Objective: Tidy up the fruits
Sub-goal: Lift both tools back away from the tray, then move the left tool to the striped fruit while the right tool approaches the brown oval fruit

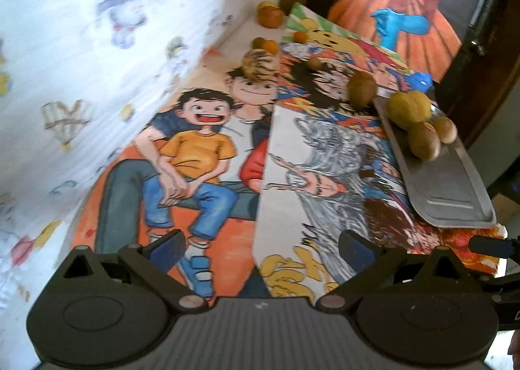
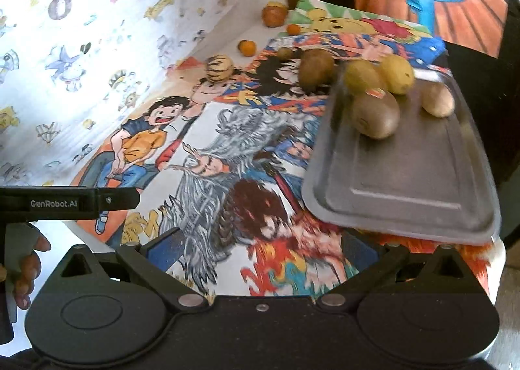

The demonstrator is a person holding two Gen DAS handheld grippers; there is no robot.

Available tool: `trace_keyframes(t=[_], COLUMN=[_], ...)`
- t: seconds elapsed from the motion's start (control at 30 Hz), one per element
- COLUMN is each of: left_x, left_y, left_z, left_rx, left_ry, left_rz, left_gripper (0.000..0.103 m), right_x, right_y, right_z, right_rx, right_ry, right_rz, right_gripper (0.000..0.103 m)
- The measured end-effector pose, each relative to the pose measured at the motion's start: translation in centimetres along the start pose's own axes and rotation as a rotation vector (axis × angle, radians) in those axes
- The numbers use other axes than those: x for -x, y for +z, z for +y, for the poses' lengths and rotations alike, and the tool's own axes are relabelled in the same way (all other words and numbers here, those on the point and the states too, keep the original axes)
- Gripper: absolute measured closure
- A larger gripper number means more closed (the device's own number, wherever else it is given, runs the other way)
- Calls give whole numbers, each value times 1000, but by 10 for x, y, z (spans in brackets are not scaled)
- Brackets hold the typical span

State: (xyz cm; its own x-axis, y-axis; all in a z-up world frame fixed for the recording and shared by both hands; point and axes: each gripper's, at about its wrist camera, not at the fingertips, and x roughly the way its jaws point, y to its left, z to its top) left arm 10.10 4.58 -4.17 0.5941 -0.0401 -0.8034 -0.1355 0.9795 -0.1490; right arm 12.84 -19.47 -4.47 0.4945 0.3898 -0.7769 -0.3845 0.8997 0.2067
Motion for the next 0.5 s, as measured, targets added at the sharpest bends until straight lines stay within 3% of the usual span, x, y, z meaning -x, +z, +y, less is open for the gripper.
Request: trace_keyframes(t=[0.5], left_x=[-35], left_y=[33], left_z=[6], left_rx=[139], left_ry=[80], left_rz=[15], left_gripper=[1], right_x=[-40], right_y=[63], right_z=[-15], right_rx=[137], right_ry=[72], right_rz=[17], right_gripper=[1])
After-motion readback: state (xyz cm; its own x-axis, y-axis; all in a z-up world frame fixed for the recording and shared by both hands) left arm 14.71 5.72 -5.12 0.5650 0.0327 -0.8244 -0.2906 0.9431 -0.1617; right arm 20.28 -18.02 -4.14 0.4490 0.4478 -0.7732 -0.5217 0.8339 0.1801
